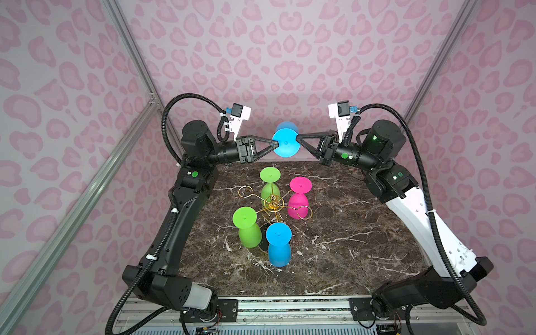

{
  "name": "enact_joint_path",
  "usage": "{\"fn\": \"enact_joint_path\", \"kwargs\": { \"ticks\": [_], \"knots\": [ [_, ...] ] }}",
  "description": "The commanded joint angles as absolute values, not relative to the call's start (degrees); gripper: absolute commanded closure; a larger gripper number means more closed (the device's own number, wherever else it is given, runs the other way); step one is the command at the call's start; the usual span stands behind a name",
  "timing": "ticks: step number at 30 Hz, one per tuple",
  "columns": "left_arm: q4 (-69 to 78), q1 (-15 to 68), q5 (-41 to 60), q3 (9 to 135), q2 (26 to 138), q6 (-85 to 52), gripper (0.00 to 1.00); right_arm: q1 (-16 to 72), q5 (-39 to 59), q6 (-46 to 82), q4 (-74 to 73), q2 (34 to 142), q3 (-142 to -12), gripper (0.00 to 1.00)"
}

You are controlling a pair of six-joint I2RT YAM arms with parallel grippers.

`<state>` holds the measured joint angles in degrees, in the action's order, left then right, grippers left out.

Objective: Take the wine glass off the wine glass rack
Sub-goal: 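Grasp the cyan glass's foot with the left gripper and open the right gripper, then withdraw the right gripper and bring it under the glass bowl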

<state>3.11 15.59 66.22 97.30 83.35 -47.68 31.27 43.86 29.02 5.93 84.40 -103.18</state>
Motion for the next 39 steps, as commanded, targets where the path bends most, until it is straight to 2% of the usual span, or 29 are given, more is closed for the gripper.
{"fn": "enact_joint_path", "kwargs": {
  "ticks": [1,12,24,28,29,31,32,34,37,39],
  "knots": [
    [5.53,15.82,67.29,98.00,83.46,-46.85,0.46,31.53,43.46,30.18,2.76,85.21,-103.62,1.00],
    [5.89,16.17,67.11,98.28,83.23,-47.13,0.63,32.06,42.54,32.13,0.00,87.05,-103.84,1.00],
    [6.61,16.35,65.73,99.60,83.27,-48.62,0.96,32.76,42.05,31.96,0.80,87.61,-104.50,1.00],
    [6.86,16.35,62.00,99.83,82.81,-51.44,0.96,32.78,42.08,30.44,2.53,86.40,-103.69,1.00],
    [6.86,16.35,60.75,99.84,82.68,-52.02,0.96,32.70,41.51,29.70,3.41,85.66,-103.35,0.93],
    [7.12,16.27,58.67,100.07,82.51,-53.47,0.96,32.75,39.46,26.96,5.44,83.17,-101.93,0.70],
    [7.27,16.26,57.93,100.26,82.49,-54.12,0.96,32.70,38.29,25.68,6.11,81.82,-100.94,0.63],
    [7.86,16.27,56.60,100.53,82.44,-55.61,0.96,32.70,35.07,21.91,7.79,78.19,-98.10,0.49],
    [7.72,16.27,54.67,101.14,82.54,-57.31,0.96,32.61,29.06,16.10,9.32,73.03,-93.04,0.36],
    [7.51,16.18,53.74,101.42,83.03,-59.19,0.96,32.61,25.81,12.57,8.63,70.33,-89.55,0.16]
  ]
}}
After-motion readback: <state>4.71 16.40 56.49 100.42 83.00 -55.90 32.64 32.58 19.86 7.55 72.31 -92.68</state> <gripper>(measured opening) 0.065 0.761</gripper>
